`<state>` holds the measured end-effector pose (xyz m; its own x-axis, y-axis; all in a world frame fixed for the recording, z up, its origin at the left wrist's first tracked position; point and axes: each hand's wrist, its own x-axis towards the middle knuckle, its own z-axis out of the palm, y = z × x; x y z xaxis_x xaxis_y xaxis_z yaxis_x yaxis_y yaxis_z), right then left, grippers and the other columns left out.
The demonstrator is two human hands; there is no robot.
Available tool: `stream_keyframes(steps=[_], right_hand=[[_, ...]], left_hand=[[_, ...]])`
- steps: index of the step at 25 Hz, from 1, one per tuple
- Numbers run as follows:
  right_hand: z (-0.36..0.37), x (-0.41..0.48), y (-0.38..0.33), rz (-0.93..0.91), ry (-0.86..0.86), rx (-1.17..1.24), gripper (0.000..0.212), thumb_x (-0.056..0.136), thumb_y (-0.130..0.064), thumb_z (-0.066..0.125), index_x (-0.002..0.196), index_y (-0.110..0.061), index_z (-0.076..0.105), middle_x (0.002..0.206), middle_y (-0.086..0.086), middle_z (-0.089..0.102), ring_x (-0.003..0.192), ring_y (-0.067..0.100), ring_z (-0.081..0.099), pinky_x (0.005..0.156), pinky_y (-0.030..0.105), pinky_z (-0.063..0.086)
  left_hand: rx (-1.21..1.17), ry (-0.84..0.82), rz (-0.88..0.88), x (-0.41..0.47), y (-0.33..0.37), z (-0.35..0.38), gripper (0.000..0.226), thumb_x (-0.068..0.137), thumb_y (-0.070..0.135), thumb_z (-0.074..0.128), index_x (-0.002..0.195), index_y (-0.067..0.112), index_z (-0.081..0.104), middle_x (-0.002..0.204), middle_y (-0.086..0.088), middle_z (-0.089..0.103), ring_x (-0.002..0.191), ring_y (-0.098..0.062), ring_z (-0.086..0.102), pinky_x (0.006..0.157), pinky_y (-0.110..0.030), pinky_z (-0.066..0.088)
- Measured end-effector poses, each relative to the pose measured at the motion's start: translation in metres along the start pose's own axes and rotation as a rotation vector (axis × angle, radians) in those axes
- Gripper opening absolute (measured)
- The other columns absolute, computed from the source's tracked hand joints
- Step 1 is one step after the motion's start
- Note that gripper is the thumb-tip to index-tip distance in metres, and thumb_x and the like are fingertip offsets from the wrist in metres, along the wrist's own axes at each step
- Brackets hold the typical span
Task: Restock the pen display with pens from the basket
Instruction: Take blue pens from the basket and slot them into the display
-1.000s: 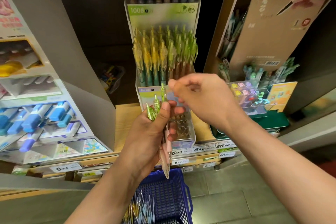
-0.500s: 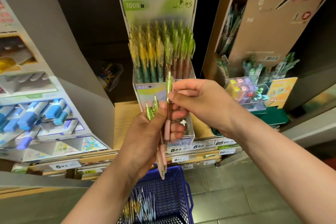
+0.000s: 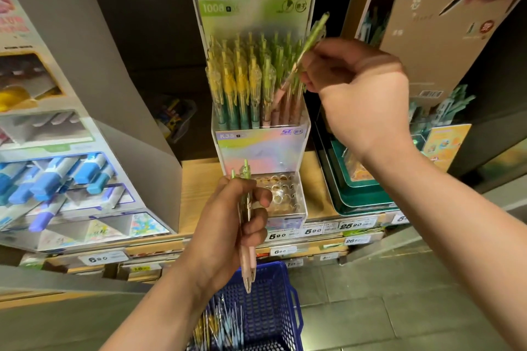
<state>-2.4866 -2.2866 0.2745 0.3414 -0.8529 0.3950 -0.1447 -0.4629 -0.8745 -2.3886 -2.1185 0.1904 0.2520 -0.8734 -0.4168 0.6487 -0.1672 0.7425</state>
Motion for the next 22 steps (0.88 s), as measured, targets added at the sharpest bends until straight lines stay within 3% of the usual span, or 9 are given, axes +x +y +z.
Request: stream_keyframes(steps=[3,7,12,16,19,22], right_hand=[[0.001,0.002,-0.004,-0.055,0.002,-0.061,0.017,0.09,-0.024,0.069,0.104,-0.016,0.076,0.085,-0.009,0.074,0.081,0.01,0.073,0.084,0.036,0.059],[0.002,0.001,-0.009,-0.162,0.004,-0.22,0.016,0.09,-0.025,0.069,0.102,-0.021,0.077,0.076,-0.02,0.065,0.077,0.0,0.066,0.075,0.015,0.054],[0.008,-0.007,0.001,-0.102,-0.105,-0.376,0.015,0.091,-0.025,0.07,0.103,-0.022,0.078,0.084,-0.007,0.072,0.076,0.004,0.065,0.074,0.014,0.049],[0.013,-0.01,0.006,-0.078,-0.138,-0.435,0.016,0.092,-0.029,0.069,0.105,-0.024,0.077,0.079,-0.012,0.066,0.074,0.003,0.062,0.067,0.005,0.043],[0.014,-0.01,0.005,-0.074,-0.144,-0.459,0.017,0.093,-0.031,0.067,0.105,-0.023,0.076,0.085,-0.006,0.072,0.077,0.01,0.066,0.071,0.017,0.049],[0.012,-0.017,0.007,0.009,-0.196,-0.574,0.015,0.093,-0.038,0.066,0.098,-0.028,0.076,0.077,-0.009,0.069,0.072,0.01,0.063,0.057,0.011,0.038]], left_hand=[[-0.056,-0.006,0.019,0.002,-0.001,-0.003,0.022,0.095,0.014,0.042,0.114,0.016,0.032,0.075,-0.006,0.052,0.045,-0.01,0.028,0.036,-0.019,0.022],[-0.132,-0.028,0.027,0.003,0.001,-0.003,0.022,0.086,0.015,0.049,0.107,0.013,0.042,0.079,-0.009,0.055,0.046,-0.01,0.031,0.036,-0.018,0.026],[-0.069,0.007,0.063,0.006,0.0,-0.003,0.011,0.099,0.013,0.044,0.105,0.007,0.052,0.081,-0.01,0.059,0.051,-0.012,0.037,0.042,-0.021,0.029],[-0.062,0.014,0.105,0.006,0.001,0.001,0.012,0.104,0.012,0.046,0.108,0.007,0.056,0.081,-0.012,0.06,0.055,-0.015,0.041,0.046,-0.024,0.032],[-0.073,0.0,0.118,0.005,0.002,0.005,0.014,0.106,0.012,0.045,0.112,0.006,0.056,0.083,-0.011,0.061,0.059,-0.016,0.046,0.048,-0.025,0.041],[-0.048,0.004,0.136,0.004,0.003,0.011,0.016,0.107,0.014,0.046,0.112,0.004,0.058,0.086,-0.01,0.062,0.062,-0.015,0.05,0.053,-0.025,0.047]])
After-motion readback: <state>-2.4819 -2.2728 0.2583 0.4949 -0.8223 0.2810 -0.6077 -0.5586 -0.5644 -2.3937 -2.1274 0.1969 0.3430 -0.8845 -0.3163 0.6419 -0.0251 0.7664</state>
